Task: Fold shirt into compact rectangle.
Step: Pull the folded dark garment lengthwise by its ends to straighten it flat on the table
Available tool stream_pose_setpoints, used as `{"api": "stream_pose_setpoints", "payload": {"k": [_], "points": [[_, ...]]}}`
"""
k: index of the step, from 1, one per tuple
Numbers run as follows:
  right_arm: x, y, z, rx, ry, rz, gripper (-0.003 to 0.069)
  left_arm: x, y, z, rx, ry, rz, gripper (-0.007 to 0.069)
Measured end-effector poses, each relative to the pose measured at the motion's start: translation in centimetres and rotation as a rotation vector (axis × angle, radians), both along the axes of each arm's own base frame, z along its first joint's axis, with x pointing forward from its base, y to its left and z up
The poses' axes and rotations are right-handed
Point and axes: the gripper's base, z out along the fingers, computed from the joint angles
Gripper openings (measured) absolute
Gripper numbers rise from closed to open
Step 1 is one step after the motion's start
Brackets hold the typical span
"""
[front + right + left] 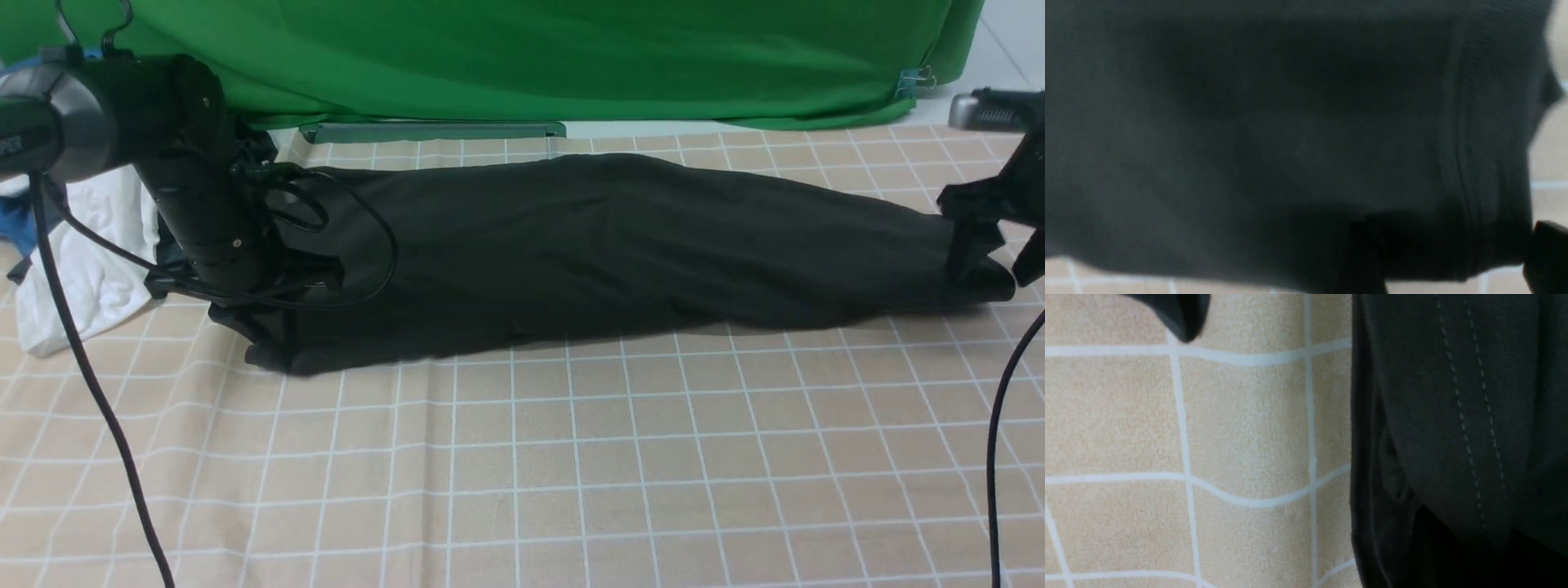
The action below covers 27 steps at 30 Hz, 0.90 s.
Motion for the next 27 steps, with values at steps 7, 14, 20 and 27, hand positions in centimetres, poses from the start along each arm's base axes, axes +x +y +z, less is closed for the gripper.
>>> {"api": "stream_pose_setpoints", "payload": {"k": [7,14,20,27], "points": [[0.5,0.0,-2.4,0.001,0.027,0.101,0.0143,0.0,0.0,0.0,0.001,-0.002,-0.028,0.0031],[-1.1,-0.8,1.3,-0.046,0.012,0.117,0.0083,-0.9,0.5,3.4,0.023,-0.057,-0.086,0.0031],[-5.6,-2.1,4.4,-0.063,0.02,0.068,0.0083,-2.9,2.2,7.6,0.038,-0.075,-0.061,0.003],[-11.3,-3.2,2.3,-0.054,0.176,0.012,0.0083,-7.8,3.1,6.5,0.052,0.039,-0.05,0.0019]]}}
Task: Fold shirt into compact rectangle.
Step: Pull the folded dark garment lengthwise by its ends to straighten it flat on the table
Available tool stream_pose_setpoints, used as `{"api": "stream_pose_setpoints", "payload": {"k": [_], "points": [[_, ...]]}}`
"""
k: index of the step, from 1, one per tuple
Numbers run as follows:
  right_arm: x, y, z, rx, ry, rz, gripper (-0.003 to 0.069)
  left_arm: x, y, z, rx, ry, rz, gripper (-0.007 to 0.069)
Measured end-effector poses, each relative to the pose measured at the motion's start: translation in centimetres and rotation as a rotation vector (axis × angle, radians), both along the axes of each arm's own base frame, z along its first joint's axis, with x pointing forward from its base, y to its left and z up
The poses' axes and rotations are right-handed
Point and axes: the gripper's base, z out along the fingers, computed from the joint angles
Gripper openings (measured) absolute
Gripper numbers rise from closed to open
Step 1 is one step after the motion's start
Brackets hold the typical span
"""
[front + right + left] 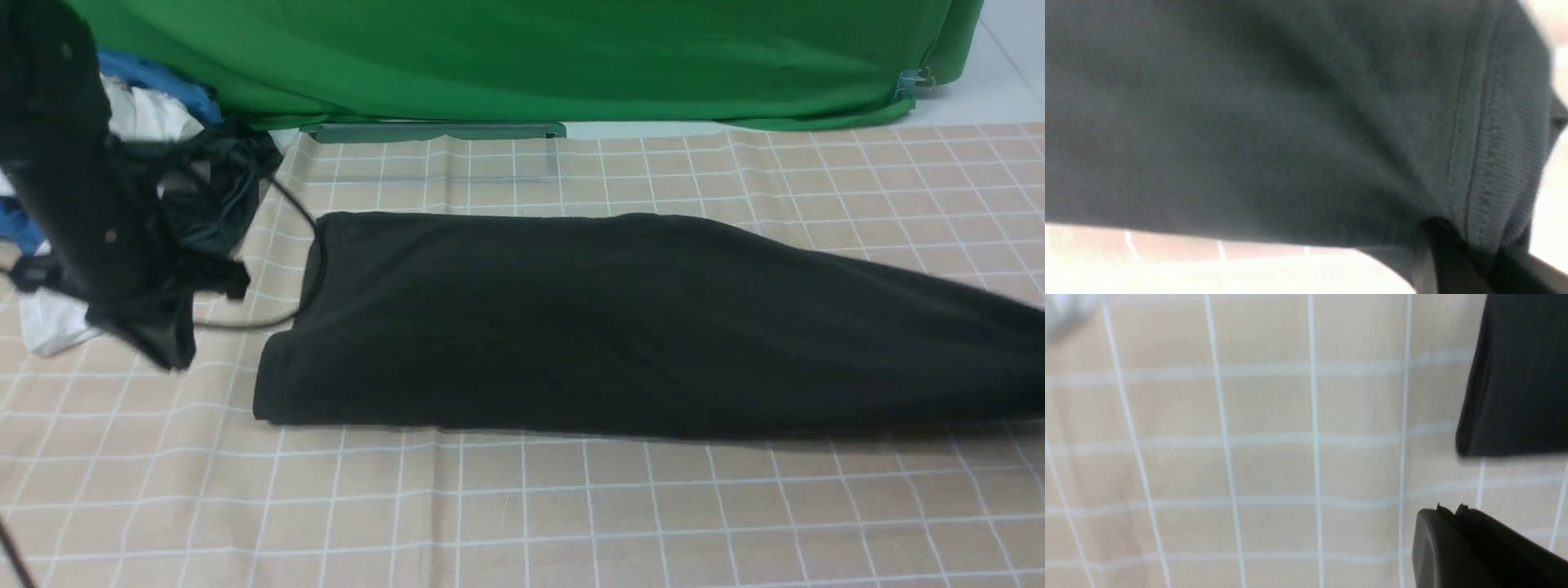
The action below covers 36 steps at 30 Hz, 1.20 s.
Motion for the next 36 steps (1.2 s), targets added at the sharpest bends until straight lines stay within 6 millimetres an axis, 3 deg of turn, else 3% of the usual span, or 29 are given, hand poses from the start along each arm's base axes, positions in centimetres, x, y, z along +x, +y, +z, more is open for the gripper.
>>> {"api": "stream_pose_setpoints", "payload": {"k": [4,8,12,15,17,27,30,33,36], "points": [[-1.0,0.2,-1.1,0.008,0.038,-0.012,0.0111,-2.3,0.1,-0.9,0.002,0.041,0.0,0.0019],[-0.7,-0.1,-1.1,-0.029,0.005,-0.055,0.0285,-2.3,-0.1,-0.6,-0.015,0.007,0.009,0.0019],[0.3,-0.6,0.4,-0.079,-0.055,-0.171,0.0549,-1.8,-0.6,0.8,-0.067,-0.053,0.023,0.0019],[0.9,-0.5,1.0,-0.057,-0.096,-0.181,0.0651,-1.8,-1.0,1.7,-0.113,-0.09,0.041,0.0019],[1.2,-0.4,0.9,-0.036,-0.113,-0.187,0.0676,-1.9,-1.2,2.0,-0.137,-0.101,0.048,0.0019],[3.0,-0.9,-4.5,-0.014,-0.055,-0.161,0.069,-2.0,-1.5,2.4,-0.169,-0.115,0.015,0.0019],[3.3,-0.9,-5.7,-0.006,-0.028,-0.162,0.0665,-2.0,-1.5,2.4,-0.169,-0.115,0.014,0.0019],[3.4,-0.9,-6.0,0.003,-0.014,-0.164,0.0595,-2.0,-1.5,2.4,-0.169,-0.115,0.011,0.0019],[3.6,-0.6,-6.1,0.037,-0.009,-0.164,0.0354,-2.0,-1.5,2.4,-0.169,-0.114,0.011,0.0019]]}}
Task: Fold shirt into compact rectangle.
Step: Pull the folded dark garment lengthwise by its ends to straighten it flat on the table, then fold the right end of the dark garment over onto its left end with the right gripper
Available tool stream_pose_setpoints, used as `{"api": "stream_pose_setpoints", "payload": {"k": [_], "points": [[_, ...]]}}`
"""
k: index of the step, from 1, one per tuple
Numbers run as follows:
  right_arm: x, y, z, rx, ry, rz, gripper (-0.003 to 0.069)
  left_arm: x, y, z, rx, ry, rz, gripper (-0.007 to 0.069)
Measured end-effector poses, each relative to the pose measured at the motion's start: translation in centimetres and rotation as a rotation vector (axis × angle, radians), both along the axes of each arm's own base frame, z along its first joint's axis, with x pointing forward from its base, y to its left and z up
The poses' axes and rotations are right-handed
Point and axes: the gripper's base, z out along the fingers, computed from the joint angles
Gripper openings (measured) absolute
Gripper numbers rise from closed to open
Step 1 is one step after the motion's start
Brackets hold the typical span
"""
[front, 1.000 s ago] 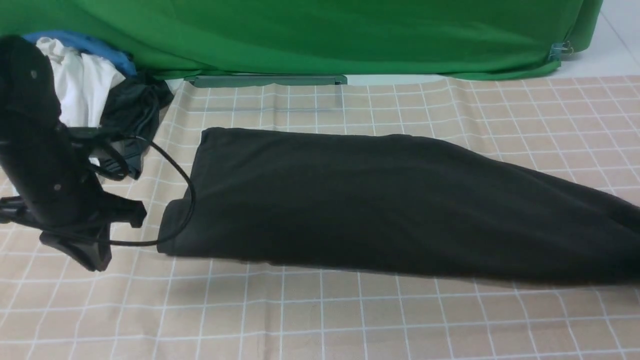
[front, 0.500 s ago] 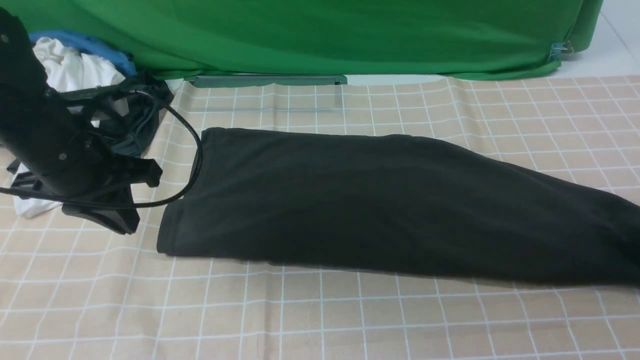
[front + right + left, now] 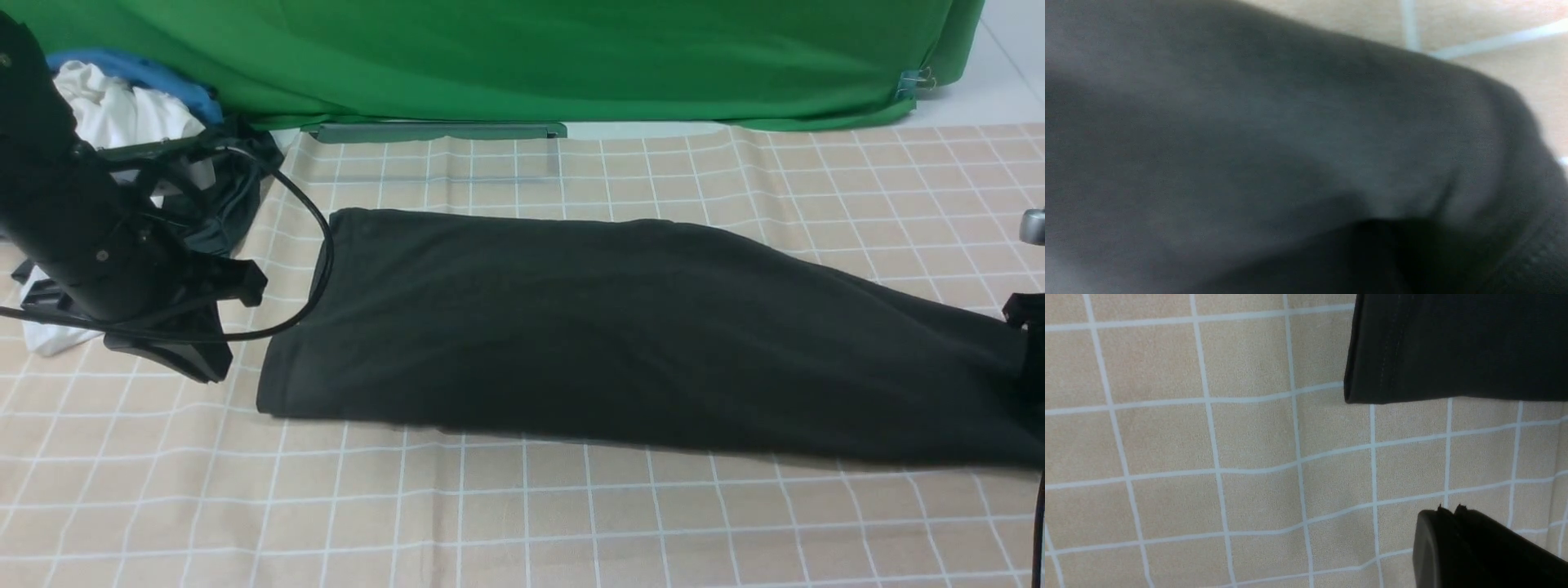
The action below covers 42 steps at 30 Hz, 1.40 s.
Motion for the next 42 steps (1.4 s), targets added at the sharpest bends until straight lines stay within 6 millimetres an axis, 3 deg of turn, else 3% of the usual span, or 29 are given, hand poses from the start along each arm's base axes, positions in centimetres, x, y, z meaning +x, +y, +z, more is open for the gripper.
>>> {"api": "stream_pose_setpoints", "payload": {"k": [2,3,7,9,13,14,18,20,21,25,26,27,28,29,35,42], "points": [[0.0,0.1,0.0,0.006,-0.001,0.015,0.0158,0.0,0.0,0.0,-0.001,0.0,0.0,0.0019],[0.0,0.1,0.2,0.004,-0.006,0.022,0.0113,0.0,0.0,0.0,-0.001,0.0,0.0,0.0019],[0.1,-0.1,2.0,-0.018,-0.025,0.029,0.0099,0.0,0.0,0.0,-0.004,0.005,0.0,0.0019],[0.2,0.1,5.1,-0.019,-0.085,0.015,0.0099,0.0,0.0,0.0,-0.004,0.005,0.0,0.0019],[0.6,1.7,9.5,0.012,-0.189,0.021,0.0099,0.0,0.0,0.0,-0.001,0.005,0.003,0.0019],[1.0,3.0,11.6,0.027,-0.251,0.044,0.0099,0.0,0.0,0.1,0.002,0.001,0.004,0.0019],[2.3,8.6,15.1,0.089,-0.372,0.155,0.0099,-0.2,0.2,0.6,0.02,-0.025,0.018,0.0019],[2.7,11.4,16.1,0.124,-0.407,0.211,0.0099,-0.3,0.4,0.9,0.036,-0.039,0.022,0.0019],[3.1,13.9,16.8,0.161,-0.431,0.259,0.0099,-0.4,0.4,1.2,0.043,-0.053,0.022,0.0019],[3.7,20.6,18.3,0.257,-0.496,0.365,0.0099,-0.6,0.6,2.0,0.057,-0.103,0.025,0.0019],[3.8,21.4,18.2,0.267,-0.499,0.379,0.0099,-0.6,0.6,2.1,0.057,-0.109,0.026,0.0019],[4.0,24.4,18.6,0.313,-0.527,0.422,0.0099,-0.7,0.6,2.3,0.057,-0.121,0.027,0.0019],[4.1,24.8,18.4,0.318,-0.526,0.425,0.0099,-0.7,0.6,2.4,0.057,-0.123,0.027,0.0019],[4.2,28.0,18.5,0.365,-0.545,0.472,0.0099,-0.7,0.6,2.5,0.057,-0.127,0.028,0.0019],[4.9,36.9,15.9,0.455,-0.56,0.551,0.0099,-0.7,0.3,2.5,0.022,-0.127,0.04,0.0019],[5.3,44.2,11.5,0.572,-0.588,0.565,0.0099,-0.6,0.1,2.6,-0.005,-0.137,0.051,0.0019]]}}
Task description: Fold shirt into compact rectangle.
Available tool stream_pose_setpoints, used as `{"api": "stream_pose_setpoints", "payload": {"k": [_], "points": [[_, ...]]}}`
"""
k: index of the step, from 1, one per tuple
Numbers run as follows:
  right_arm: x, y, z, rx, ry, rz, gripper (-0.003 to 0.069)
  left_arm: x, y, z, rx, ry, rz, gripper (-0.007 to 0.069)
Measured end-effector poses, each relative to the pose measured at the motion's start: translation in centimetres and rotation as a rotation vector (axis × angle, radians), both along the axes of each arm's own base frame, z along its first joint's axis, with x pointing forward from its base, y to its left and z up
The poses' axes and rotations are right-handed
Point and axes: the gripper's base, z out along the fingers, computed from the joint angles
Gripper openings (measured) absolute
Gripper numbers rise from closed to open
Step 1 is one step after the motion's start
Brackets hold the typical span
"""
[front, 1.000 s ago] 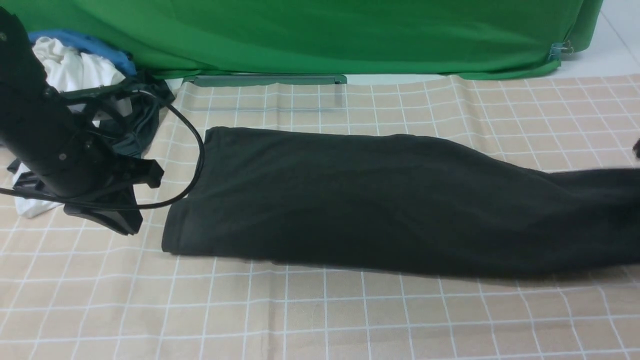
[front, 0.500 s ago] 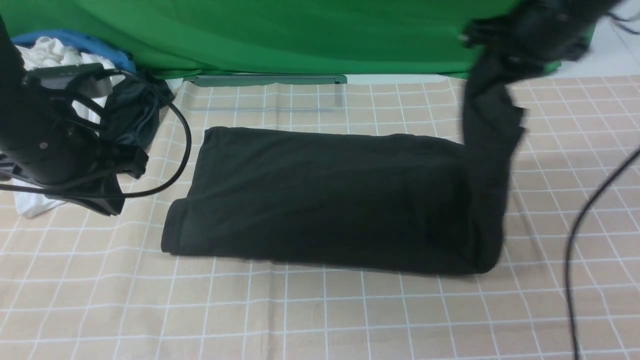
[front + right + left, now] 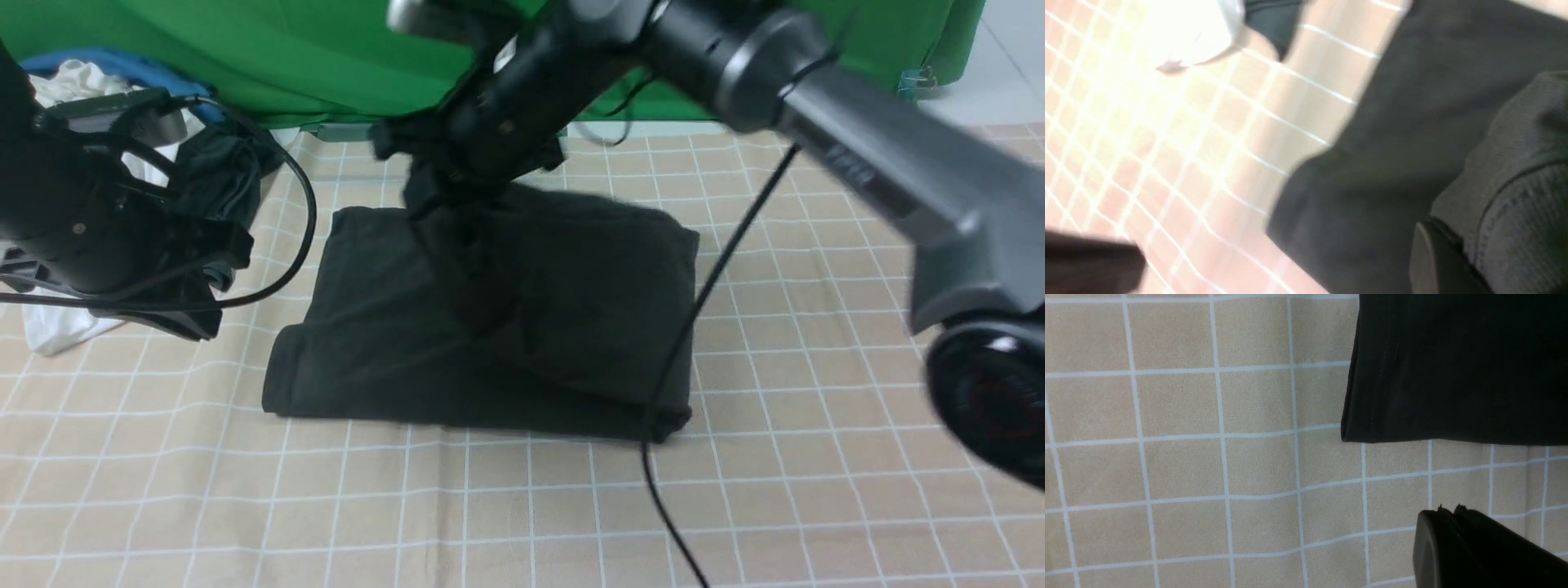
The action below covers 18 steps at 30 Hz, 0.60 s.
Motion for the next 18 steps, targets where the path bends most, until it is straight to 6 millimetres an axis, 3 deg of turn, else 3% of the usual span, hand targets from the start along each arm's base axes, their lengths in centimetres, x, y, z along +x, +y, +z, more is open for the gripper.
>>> {"api": "stream_pose_setpoints", "payload": {"k": [6,10,11,13,18], "points": [[0.2,3.6,-3.7,0.076,-0.026,-0.036,0.0166,0.0,0.0,0.0,0.0,-0.001,-0.001,0.0019],[-0.2,5.1,-5.2,0.1,-0.037,-0.043,0.0329,0.0,0.0,0.0,0.001,-0.005,-0.004,0.0019],[-0.3,5.3,-5.4,0.101,-0.038,-0.04,0.04,0.0,0.0,0.0,0.002,-0.006,-0.005,0.0019],[-0.4,5.4,-5.2,0.099,-0.042,-0.025,0.0455,0.0,0.0,0.0,0.002,-0.006,-0.004,0.0019],[0.2,3.4,-3.0,0.033,-0.081,0.073,0.0494,0.3,0.0,0.1,0.002,-0.031,0.001,0.0019]]}}
